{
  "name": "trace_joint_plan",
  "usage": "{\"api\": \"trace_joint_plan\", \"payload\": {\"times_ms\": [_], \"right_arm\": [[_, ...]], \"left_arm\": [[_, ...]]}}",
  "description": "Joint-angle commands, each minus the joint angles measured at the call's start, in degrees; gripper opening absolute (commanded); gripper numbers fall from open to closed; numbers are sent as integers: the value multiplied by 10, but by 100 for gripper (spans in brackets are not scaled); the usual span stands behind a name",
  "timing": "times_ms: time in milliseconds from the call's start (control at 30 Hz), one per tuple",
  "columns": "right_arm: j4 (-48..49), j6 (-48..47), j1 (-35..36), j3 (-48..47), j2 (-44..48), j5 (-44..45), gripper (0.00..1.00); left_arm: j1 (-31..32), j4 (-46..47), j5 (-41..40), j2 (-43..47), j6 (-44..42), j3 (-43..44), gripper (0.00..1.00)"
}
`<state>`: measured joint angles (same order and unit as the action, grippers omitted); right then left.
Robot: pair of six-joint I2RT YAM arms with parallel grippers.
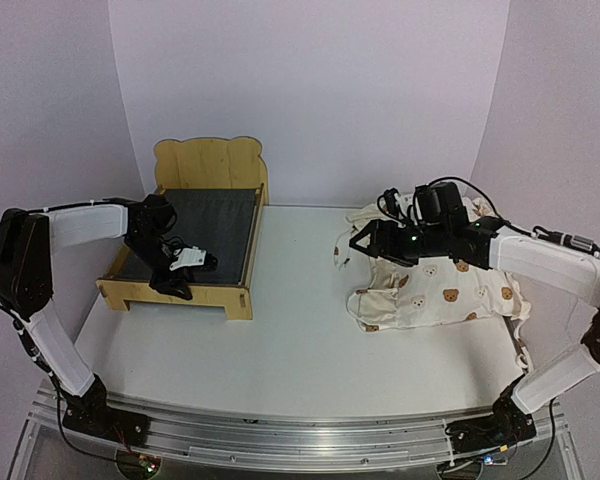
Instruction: Set up the pet bed
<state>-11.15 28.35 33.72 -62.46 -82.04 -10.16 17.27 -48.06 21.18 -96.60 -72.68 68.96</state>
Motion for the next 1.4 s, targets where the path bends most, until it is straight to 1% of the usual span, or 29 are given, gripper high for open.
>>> {"api": "trace_joint_plan", "payload": {"times_ms": [0,100,333,433,533,700,933,1067,1167,1367], "right_arm": [[38,-14,35,-38,-36,6,82],[49,-11,48,-46,-60,6,82],[73,-9,66,-55,-86,7,83],[81,-10,68,-51,-90,9,83],[81,-9,70,-50,-91,8,83],[82,-13,73,-46,-90,13,83],[83,-14,75,-47,-93,14,83],[84,-10,80,-55,-93,14,83],[83,-4,86,-55,-87,21,83],[79,38,117,-50,-87,67,82]], "left_arm": [[3,6,-8,-27,-1,17,36],[9,7,-12,-30,-2,8,22],[14,18,-18,4,-15,-37,0],[14,29,-22,22,-4,-50,0],[14,63,-22,57,20,-59,0],[14,148,-45,136,31,-89,0],[13,188,-77,175,49,-42,0],[13,151,-71,171,56,5,0],[14,121,-58,191,50,1,0],[22,77,-41,266,31,-120,0]]}}
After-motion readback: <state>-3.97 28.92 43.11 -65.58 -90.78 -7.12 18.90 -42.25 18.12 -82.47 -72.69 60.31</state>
